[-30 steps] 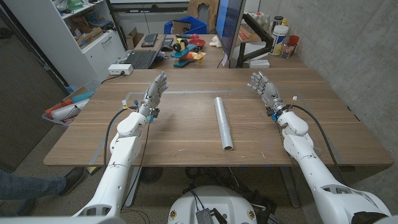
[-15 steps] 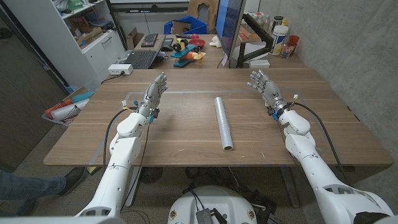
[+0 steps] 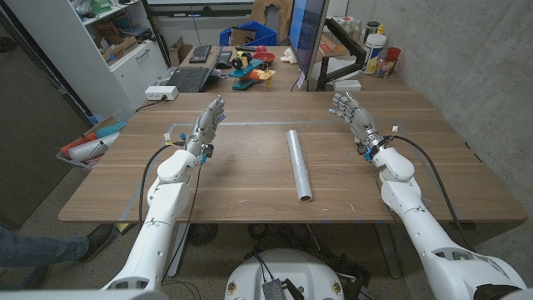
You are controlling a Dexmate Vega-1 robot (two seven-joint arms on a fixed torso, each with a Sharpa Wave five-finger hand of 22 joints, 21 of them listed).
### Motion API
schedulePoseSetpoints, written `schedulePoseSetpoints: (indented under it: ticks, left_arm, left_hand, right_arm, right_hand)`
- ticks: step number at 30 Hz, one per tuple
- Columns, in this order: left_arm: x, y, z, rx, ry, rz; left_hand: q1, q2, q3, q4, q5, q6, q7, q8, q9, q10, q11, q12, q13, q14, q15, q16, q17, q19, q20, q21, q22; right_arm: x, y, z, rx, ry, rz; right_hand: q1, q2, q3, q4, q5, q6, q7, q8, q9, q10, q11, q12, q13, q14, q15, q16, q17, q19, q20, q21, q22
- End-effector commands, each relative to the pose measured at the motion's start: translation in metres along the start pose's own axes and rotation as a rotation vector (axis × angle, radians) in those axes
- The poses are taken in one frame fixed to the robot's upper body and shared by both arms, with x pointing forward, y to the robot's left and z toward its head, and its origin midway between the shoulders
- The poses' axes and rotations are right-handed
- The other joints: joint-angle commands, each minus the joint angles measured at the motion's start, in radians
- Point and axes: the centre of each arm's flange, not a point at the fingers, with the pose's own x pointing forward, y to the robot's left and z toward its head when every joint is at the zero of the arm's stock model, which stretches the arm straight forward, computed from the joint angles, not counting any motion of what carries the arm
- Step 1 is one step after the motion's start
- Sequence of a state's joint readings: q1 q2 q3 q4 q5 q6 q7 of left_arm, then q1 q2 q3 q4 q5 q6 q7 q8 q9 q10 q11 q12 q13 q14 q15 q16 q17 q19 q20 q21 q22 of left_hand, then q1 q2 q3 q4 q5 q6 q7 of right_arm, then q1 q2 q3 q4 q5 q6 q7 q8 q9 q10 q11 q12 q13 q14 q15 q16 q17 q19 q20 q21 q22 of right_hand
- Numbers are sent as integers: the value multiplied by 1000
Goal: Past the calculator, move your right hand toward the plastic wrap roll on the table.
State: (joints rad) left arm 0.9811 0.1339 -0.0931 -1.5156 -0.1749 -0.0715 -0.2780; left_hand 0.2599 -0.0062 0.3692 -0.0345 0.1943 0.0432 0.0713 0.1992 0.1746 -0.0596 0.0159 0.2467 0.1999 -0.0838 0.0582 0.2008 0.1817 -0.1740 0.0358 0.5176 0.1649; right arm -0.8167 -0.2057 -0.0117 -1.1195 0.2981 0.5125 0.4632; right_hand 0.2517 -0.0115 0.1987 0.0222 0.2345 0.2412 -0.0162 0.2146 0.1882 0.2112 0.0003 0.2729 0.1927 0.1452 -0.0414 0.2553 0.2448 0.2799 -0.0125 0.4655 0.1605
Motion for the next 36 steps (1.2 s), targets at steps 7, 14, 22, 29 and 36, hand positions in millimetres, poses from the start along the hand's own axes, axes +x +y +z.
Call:
schedulePoseSetpoints:
  ticks: [7,14,22,29,36]
  left_arm:
    - [3,-2,5,11,-3,-12]
    - [3,-3,6,12,-4,-14]
    - [2,-3,5,14,-5,-14]
    - [2,-4,5,15,-4,-15]
    - [3,-5,7,20,-10,-17]
  left_hand:
    - [1,10,0,-7,-2,13,6,0,5,0,-3,-3,0,3,-6,-1,3,-9,8,-6,6]
    - [0,11,0,-8,-2,18,6,0,5,1,-2,-5,0,3,-6,-1,3,-8,10,-10,6]
    - [0,12,-1,-9,-2,20,8,0,5,1,-4,-6,-1,3,-7,-2,3,-8,14,-15,6]
    - [-1,13,-1,-10,-2,22,8,-1,5,1,-3,-7,-1,4,-7,-2,3,-8,16,-18,6]
    - [-2,13,-2,-11,-2,22,7,-2,5,0,4,-9,-1,3,-5,-3,3,-8,17,-23,7]
  right_arm:
    - [1,10,10,-60,-67,24]
    - [2,13,19,-94,-84,44]
    - [4,18,23,-127,-91,76]
    - [4,23,26,-125,-130,76]
    - [5,28,33,-161,-161,90]
  right_hand:
    - [-19,-1,-7,6,13,16,-24,8,6,18,-24,-5,3,25,-4,7,-4,25,3,-13,3]
    - [-24,-1,-9,7,16,21,-28,8,6,25,-25,-6,3,33,-6,9,-6,31,2,-16,3]
    - [-27,-2,-11,8,20,22,-29,7,6,29,-25,-8,3,39,-6,10,-8,35,2,-21,3]
    - [-31,-2,-14,9,28,47,-39,14,6,49,-33,-7,3,53,-7,11,-12,43,3,-30,4]
    - [-32,-1,-15,8,37,68,-48,19,6,71,-44,-7,3,71,-11,14,-17,56,0,-38,4]
